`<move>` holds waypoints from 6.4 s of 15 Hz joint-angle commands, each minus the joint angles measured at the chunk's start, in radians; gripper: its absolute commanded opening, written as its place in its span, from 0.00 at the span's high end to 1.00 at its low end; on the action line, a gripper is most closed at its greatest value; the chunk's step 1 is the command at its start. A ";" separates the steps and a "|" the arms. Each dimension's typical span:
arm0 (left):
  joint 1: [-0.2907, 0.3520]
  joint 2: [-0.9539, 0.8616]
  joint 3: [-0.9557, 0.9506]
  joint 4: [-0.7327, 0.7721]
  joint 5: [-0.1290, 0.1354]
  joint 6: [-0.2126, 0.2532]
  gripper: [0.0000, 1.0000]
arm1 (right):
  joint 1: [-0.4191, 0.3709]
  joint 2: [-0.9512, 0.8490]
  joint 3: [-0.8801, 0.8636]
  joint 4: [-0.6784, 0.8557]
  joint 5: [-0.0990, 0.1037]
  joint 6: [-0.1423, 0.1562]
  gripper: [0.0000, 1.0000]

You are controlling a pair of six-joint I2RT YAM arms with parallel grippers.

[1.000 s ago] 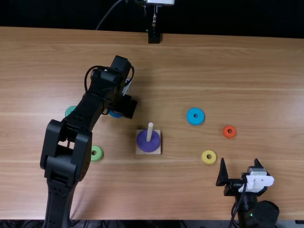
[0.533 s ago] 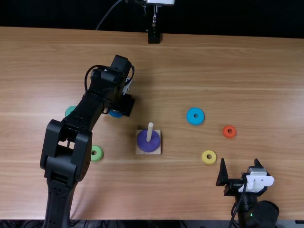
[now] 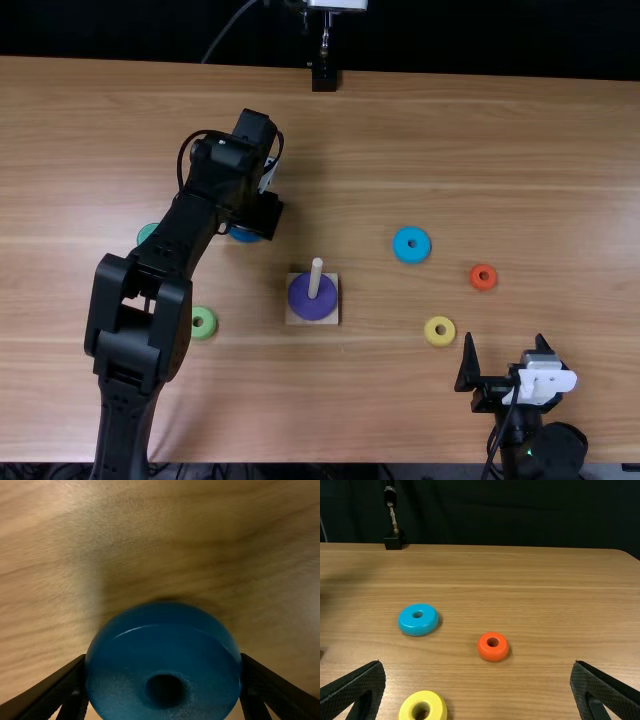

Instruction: Build the Hanoi tower: stack the rings onto the peg from bottom to top in this color order: purple, dark blue, light blue, dark green, light green, yellow, orange.

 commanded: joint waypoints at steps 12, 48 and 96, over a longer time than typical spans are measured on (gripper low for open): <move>0.002 -0.454 -0.140 -0.138 0.111 -0.013 1.00 | -0.012 -0.012 -0.066 -0.072 0.004 -0.001 0.00; -0.316 -0.425 -0.022 -0.201 0.116 -0.243 1.00 | -0.012 -0.012 -0.066 -0.072 0.004 -0.001 0.00; 0.327 -1.416 -1.082 0.679 0.085 0.182 0.00 | -0.012 -0.012 -0.065 -0.072 0.004 -0.001 0.00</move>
